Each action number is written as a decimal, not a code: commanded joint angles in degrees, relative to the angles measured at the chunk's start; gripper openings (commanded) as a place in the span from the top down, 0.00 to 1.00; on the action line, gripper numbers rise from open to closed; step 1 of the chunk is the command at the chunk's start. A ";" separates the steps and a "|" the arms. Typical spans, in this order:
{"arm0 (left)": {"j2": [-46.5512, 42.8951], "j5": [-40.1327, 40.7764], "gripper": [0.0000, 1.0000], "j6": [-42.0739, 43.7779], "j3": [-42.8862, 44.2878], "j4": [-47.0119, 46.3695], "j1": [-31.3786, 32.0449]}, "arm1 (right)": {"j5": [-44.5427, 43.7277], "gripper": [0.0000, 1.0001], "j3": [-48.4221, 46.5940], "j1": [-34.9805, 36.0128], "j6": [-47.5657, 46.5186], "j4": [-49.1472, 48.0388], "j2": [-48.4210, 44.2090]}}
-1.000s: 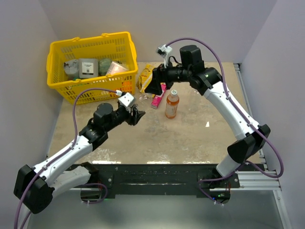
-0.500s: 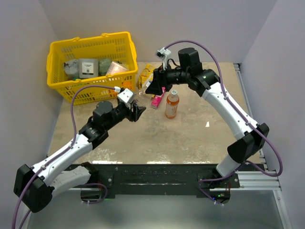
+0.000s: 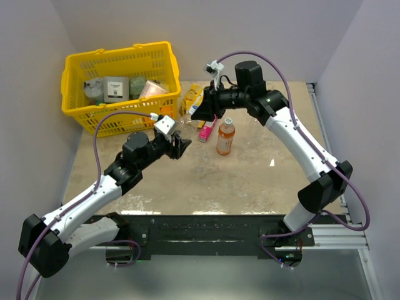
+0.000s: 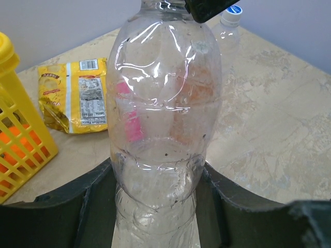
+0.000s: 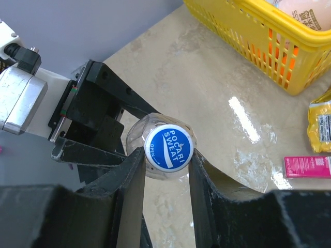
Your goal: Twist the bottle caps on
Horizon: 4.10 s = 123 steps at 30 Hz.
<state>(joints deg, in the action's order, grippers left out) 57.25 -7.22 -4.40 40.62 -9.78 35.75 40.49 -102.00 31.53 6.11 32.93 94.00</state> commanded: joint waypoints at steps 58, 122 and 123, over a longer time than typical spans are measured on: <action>-7.42 10.30 0.00 0.62 3.06 26.48 -20.19 | -19.31 0.66 14.19 7.84 -29.92 -5.68 3.12; -4.08 0.63 0.00 -8.78 18.88 35.53 -46.65 | -38.38 0.18 -35.02 28.85 -56.20 15.24 51.64; -3.91 0.54 0.00 -8.87 18.71 35.18 -46.65 | -37.25 0.23 -35.37 28.85 -56.21 15.50 51.64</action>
<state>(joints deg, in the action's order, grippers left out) 53.15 -4.89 -12.93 59.86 25.56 -10.61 3.81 -135.17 59.75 -48.47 47.55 146.26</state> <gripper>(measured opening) 0.994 0.867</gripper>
